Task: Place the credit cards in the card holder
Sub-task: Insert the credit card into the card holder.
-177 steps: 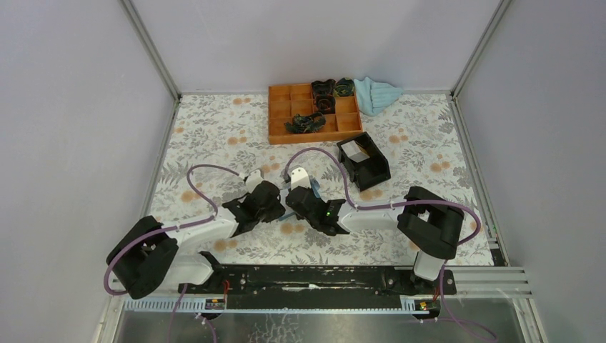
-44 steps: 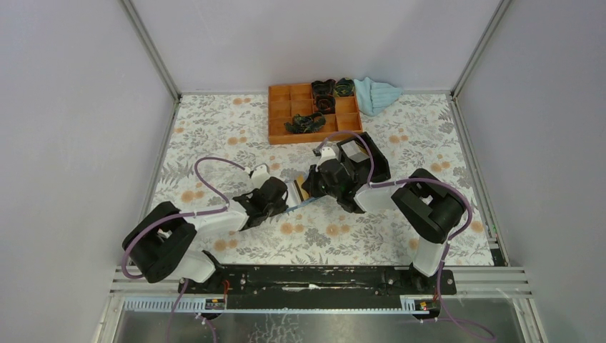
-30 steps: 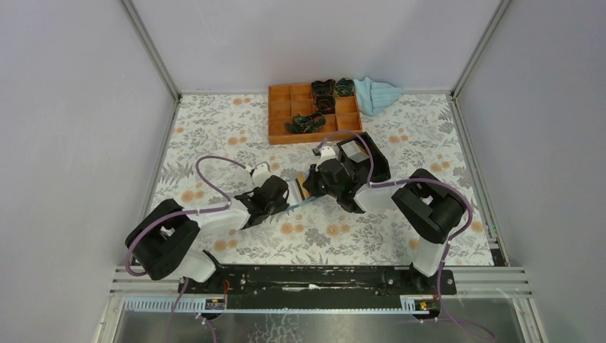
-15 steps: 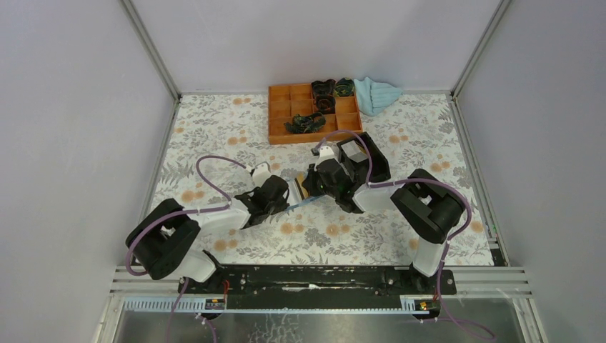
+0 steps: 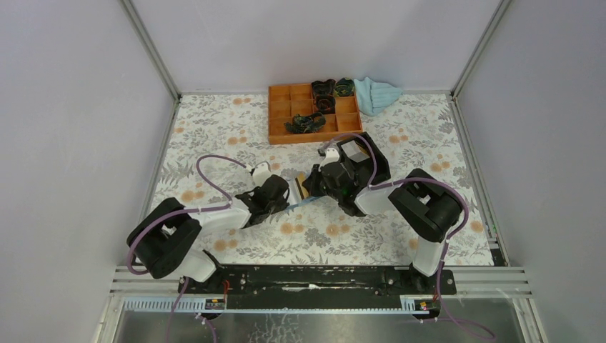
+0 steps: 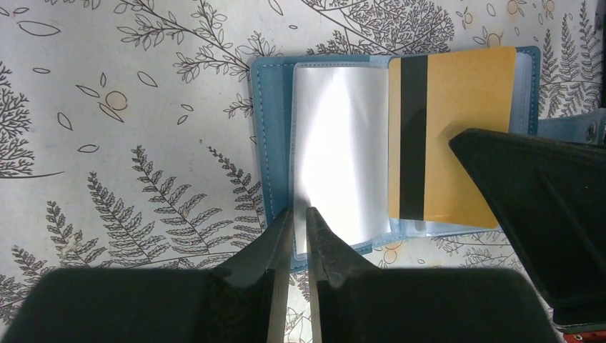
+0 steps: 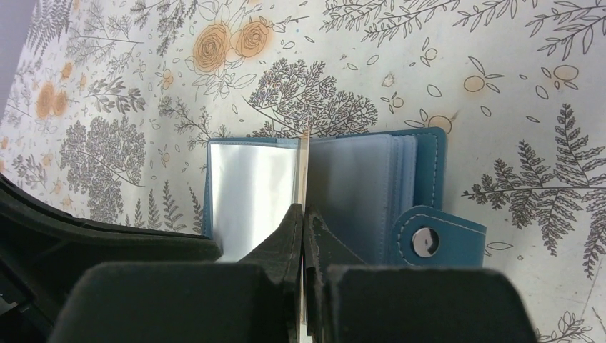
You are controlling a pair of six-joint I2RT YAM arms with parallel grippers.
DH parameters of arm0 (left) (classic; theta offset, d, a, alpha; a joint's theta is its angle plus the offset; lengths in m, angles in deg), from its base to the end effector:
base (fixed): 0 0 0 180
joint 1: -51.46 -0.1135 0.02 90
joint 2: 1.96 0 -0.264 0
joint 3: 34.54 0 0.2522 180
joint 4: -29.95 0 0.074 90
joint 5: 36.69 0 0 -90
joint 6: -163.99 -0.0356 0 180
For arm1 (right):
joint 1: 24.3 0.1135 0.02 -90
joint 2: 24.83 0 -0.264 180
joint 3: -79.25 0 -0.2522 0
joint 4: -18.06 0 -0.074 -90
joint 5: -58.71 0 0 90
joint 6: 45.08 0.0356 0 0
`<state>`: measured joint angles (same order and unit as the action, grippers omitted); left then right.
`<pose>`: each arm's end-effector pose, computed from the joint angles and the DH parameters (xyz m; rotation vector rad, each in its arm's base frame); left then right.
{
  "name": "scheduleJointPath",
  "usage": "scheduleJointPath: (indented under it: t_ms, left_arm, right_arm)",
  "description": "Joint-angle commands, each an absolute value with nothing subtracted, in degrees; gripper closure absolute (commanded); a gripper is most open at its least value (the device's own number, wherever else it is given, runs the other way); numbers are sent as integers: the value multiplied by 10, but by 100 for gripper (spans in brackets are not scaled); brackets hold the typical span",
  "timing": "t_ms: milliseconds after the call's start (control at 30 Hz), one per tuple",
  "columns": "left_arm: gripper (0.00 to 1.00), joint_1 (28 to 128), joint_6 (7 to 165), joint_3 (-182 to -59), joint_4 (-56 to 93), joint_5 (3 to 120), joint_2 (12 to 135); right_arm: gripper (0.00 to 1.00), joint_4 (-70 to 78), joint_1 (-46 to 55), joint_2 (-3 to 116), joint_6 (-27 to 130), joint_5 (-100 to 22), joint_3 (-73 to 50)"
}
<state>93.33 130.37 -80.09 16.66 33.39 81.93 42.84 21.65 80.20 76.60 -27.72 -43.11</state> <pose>0.1990 -0.1621 0.1353 -0.4535 2.3886 -0.3596 0.2521 0.2574 0.1407 -0.2132 2.0471 0.8101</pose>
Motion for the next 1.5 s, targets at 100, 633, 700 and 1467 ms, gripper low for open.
scheduleJointPath:
  t_ms: [100, 633, 700, 1467]
  left_arm:
    - [82, 925, 1294, -777, 132, 334, 871]
    - [82, 925, 1291, -773, 126, 327, 868]
    - [83, 926, 1292, -772, 128, 329, 869]
    - [97, 925, 1297, -762, 117, 328, 873]
  right_arm:
    - [100, 365, 228, 832, 797, -330, -474]
    - [100, 363, 228, 821, 811, -333, -477]
    - [100, 360, 228, 828, 808, -332, -470]
    - [100, 331, 228, 792, 756, -195, -469]
